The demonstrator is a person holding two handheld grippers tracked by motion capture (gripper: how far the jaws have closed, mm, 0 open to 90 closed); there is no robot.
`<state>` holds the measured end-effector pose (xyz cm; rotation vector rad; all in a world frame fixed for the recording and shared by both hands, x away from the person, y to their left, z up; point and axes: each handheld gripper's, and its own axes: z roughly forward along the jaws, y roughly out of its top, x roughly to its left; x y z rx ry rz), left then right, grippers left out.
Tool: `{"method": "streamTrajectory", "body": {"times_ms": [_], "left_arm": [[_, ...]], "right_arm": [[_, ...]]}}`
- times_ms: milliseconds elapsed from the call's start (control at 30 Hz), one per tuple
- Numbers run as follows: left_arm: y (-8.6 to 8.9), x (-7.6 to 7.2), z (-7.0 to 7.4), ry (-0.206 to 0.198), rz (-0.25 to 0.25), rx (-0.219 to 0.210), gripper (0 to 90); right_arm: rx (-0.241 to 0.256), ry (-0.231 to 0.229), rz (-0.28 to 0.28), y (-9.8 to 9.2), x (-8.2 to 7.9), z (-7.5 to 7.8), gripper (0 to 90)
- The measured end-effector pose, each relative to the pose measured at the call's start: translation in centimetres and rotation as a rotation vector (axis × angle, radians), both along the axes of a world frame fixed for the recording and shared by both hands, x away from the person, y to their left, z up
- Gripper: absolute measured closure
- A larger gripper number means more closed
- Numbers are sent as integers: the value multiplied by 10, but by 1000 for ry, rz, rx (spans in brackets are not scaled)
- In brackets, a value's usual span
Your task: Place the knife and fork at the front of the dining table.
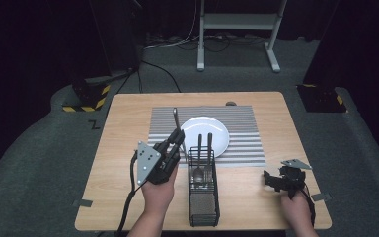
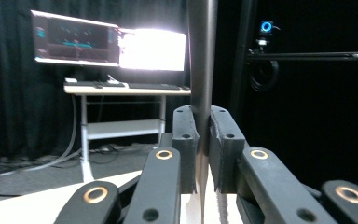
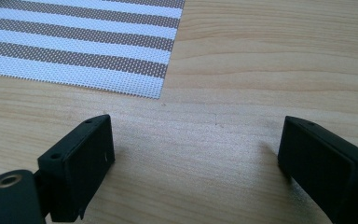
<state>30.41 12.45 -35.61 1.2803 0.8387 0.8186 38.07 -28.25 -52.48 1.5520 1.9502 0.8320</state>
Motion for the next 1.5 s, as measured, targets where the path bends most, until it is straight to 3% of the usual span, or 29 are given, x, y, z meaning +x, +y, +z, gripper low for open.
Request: {"method": "streamTrajectory", "body": {"times_ms": [167,367,933,1500], "left_arm": [[14,0,2,-2,20,-25,817],[25,3,-3,18,40,-15,817],[37,31,-48,147,73,47,818],[36,65,-78,198,104,92,818]], "right_arm": [[0,0,0,0,0,0,101],[0,0,0,0,0,0,101],[1,0,0,0,0,0,101],[0,0,0,0,0,0,101]]}}
